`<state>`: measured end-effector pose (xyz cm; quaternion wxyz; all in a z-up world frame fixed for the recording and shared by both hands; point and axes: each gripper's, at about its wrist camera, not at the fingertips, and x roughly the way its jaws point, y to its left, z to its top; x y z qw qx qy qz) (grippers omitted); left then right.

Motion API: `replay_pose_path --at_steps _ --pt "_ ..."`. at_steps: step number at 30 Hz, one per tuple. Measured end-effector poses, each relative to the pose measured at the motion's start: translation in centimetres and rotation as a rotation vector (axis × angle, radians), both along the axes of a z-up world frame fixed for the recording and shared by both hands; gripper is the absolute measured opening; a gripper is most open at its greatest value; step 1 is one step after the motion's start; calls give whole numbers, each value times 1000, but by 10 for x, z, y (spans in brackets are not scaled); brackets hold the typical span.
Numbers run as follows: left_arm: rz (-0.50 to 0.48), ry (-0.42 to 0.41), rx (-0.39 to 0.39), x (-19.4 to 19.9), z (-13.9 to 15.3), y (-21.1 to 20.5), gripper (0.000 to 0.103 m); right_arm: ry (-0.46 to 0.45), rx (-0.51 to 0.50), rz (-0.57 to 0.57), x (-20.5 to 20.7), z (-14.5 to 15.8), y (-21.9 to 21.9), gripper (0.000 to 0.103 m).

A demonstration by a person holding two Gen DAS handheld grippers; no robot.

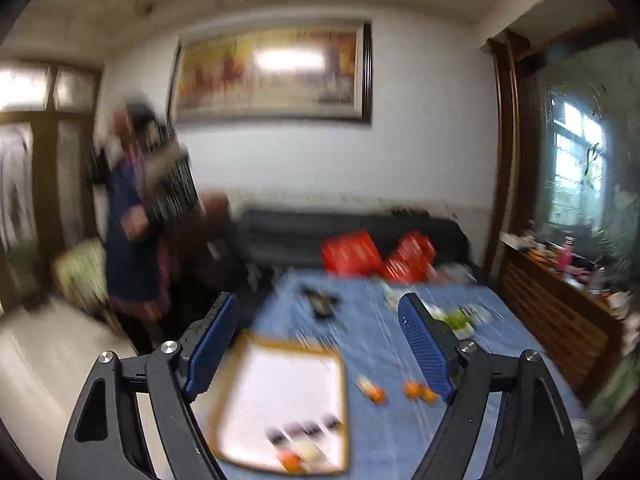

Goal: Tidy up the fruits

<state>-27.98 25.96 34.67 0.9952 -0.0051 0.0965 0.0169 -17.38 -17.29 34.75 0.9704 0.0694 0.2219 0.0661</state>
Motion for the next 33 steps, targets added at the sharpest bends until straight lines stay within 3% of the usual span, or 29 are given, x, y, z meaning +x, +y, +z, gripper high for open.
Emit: replay_pose_path --at_steps 5,9,10,13,16,18,22,25,27,29,31,33 --pt "99 -152 151 -12 77 -19 98 -112 -88 -162 -22 102 -41 58" --pt "183 -240 261 -1 114 -32 103 -170 -160 -283 -24 169 -55 64" --pt "183 -234 287 5 118 -37 103 -183 -181 -309 -23 181 -56 67" --pt "153 -81 305 46 103 -43 103 -209 -204 -308 -13 184 -48 77" --pt "71 2 270 78 65 -47 103 -167 -167 -209 9 144 -40 77" --pt "-3 60 230 98 27 -56 103 -77 -143 -113 35 94 -26 77" --pt "-136 195 140 148 -56 -74 103 107 -101 87 82 -29 16 76" --pt "-253 378 -34 198 -137 -83 103 248 -47 214 112 -124 53 65" --pt "-268 483 -133 226 -178 -82 86 338 6 287 135 -176 75 61" --pt "-282 618 -235 250 -223 -81 38 413 52 335 155 -214 95 57" --pt "-293 708 -309 265 -255 -79 33 457 53 364 172 -243 115 57" --pt "-265 732 -323 273 -274 -78 33 476 27 395 186 -268 132 57"
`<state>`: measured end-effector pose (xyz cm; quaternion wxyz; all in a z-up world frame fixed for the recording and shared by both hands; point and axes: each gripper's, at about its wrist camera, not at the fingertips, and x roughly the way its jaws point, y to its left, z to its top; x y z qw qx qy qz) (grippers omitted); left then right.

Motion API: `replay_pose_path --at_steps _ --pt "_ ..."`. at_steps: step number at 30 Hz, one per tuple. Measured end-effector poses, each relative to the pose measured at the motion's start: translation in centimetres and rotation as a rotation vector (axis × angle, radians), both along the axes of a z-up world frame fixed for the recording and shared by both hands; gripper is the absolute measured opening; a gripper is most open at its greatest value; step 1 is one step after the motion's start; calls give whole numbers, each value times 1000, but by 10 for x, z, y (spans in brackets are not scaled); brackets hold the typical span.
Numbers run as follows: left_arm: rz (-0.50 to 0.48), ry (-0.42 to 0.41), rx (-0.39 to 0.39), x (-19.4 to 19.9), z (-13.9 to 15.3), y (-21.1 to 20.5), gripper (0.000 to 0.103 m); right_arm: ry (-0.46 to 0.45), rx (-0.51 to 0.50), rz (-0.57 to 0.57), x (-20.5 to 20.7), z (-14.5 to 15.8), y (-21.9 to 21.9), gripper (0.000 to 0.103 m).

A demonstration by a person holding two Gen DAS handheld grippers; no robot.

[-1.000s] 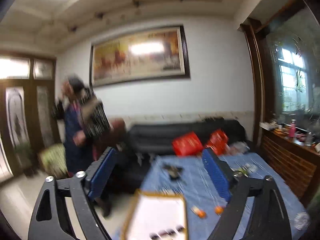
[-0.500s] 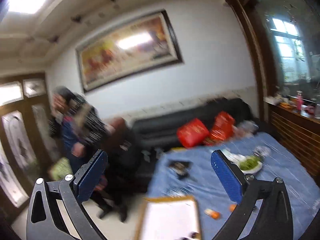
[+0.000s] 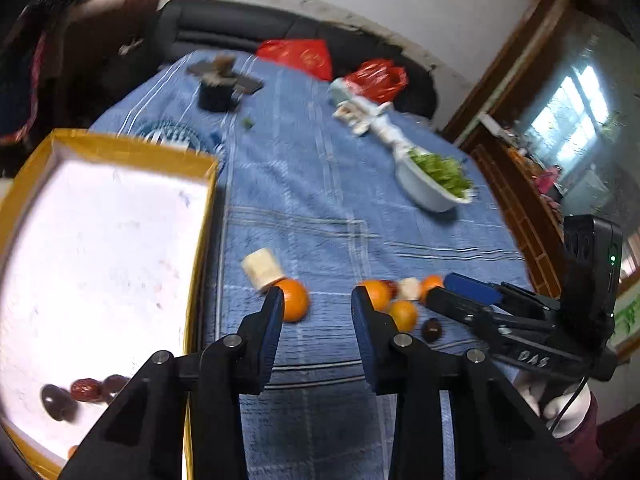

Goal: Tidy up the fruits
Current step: 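Grasp an orange with the left tool while the right tool grasps another orange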

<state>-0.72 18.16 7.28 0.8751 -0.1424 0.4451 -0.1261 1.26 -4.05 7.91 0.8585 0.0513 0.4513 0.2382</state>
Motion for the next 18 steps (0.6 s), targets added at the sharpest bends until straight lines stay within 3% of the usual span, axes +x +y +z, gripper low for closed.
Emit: replay_pose_path --at_steps 8,13,18 --pt "2 54 18 17 -24 -5 38 11 -105 85 34 -44 49 56" --pt "-2 90 24 28 -38 -12 38 -29 -167 119 26 -46 61 40" --pt "-2 108 65 34 -52 -19 42 -47 -186 148 14 -46 59 38"
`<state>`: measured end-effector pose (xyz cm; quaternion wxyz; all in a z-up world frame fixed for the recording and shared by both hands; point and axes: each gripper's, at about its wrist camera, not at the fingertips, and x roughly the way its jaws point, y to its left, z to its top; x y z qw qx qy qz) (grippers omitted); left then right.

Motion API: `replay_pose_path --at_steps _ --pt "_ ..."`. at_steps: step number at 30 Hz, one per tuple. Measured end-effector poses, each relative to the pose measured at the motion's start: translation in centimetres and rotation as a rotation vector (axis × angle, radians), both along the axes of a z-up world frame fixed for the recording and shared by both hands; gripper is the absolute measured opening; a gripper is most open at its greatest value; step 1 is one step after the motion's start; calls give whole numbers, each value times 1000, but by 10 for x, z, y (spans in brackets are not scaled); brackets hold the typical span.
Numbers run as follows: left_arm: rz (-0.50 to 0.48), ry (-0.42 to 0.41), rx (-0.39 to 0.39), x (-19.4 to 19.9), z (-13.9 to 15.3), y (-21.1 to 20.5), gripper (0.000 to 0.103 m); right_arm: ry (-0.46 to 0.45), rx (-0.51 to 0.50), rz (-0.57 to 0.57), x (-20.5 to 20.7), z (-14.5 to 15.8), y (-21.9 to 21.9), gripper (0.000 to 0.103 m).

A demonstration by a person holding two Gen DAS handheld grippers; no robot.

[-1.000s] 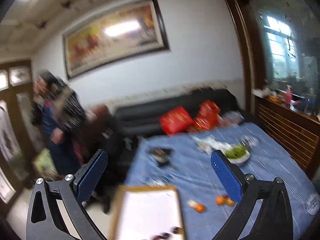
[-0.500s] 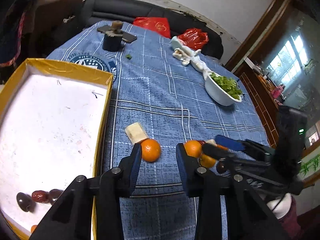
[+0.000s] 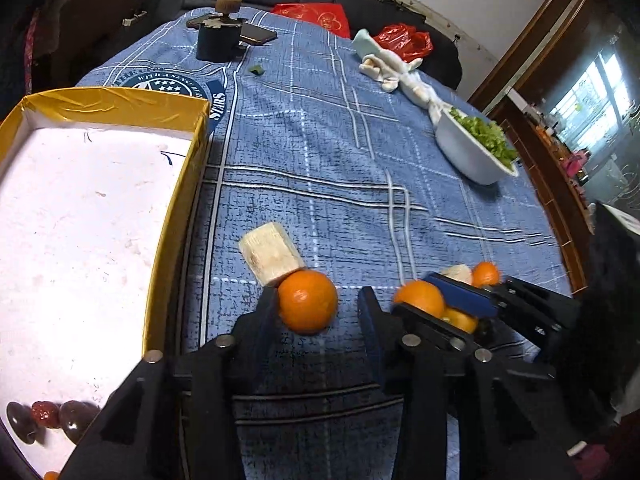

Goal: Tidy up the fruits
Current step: 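Grasp an orange with the left tool while the right tool grasps another orange, then lower both oranges into the tray and open both tools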

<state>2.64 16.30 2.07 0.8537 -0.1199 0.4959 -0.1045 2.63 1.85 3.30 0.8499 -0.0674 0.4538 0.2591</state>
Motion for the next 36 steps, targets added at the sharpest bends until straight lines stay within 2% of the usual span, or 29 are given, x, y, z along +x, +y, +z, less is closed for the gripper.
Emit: replay_pose_path --at_steps 5,9,10,11,15,20,25,31,36 --pt "1 30 -8 5 -13 -2 44 7 29 -22 -10 0 -12 37" --pt "-10 -9 54 1 -12 -10 44 7 48 -29 -16 2 -15 38" --pt "-13 -23 94 -1 -12 -14 36 6 49 -29 -17 2 -14 38" --pt "-15 -32 115 -2 -13 -15 32 6 54 -28 -18 1 -13 38" --pt "-11 -39 71 -11 -9 -10 32 5 61 -29 -24 3 -10 37" --pt "28 -110 3 -40 23 4 32 -4 85 -35 -36 12 -12 37" --pt "133 -166 -50 -68 47 45 32 -12 144 -32 -50 32 -12 37" --pt "330 -198 -8 -99 58 122 32 -11 216 29 -66 54 16 38" --pt "480 -179 23 -119 47 181 33 29 259 113 -73 59 64 38"
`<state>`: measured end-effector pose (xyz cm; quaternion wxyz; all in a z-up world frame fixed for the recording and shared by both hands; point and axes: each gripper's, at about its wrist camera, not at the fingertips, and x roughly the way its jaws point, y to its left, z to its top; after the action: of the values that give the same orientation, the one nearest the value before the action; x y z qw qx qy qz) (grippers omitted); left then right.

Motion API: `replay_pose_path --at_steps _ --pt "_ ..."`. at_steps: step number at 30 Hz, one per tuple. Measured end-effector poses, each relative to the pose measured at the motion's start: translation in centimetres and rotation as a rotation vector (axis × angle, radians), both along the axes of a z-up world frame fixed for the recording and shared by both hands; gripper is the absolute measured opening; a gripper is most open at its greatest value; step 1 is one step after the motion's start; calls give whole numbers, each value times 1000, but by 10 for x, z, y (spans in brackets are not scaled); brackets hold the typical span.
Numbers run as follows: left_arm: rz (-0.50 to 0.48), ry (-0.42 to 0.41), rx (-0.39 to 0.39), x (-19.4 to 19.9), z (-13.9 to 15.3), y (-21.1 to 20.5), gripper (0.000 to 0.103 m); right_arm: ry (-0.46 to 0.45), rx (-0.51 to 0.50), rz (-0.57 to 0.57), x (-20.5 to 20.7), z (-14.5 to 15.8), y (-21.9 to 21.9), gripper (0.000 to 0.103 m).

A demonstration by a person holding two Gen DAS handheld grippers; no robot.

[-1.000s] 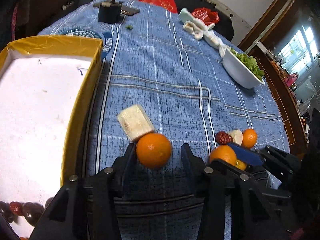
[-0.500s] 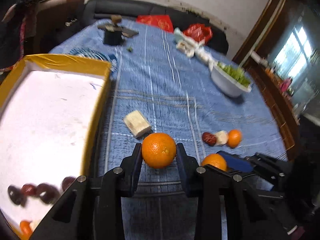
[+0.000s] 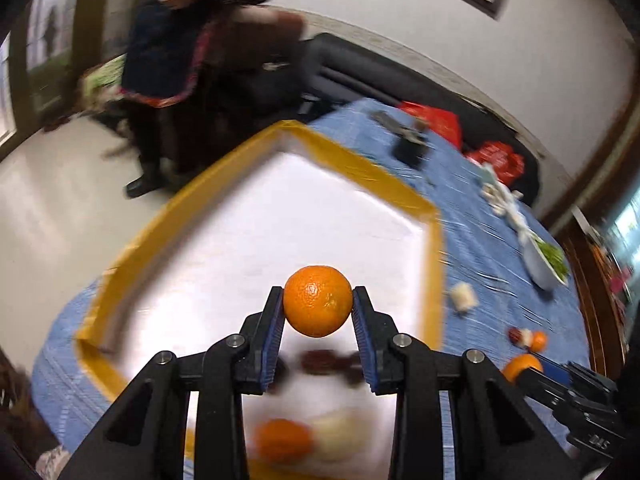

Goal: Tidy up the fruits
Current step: 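Lower both oranges into the tray and open both tools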

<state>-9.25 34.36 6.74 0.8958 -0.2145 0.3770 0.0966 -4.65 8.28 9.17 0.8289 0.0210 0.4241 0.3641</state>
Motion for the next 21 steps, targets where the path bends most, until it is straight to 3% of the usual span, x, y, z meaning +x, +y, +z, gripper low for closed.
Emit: replay_pose_path --at_steps 8,19,21 --pt "49 20 -55 -8 -24 35 33 26 -43 82 12 -8 83 38" --pt "41 10 -78 -11 -32 48 34 123 -111 118 46 -41 153 39" --pt "35 4 -83 -13 -31 48 38 116 -126 125 44 -43 160 39"
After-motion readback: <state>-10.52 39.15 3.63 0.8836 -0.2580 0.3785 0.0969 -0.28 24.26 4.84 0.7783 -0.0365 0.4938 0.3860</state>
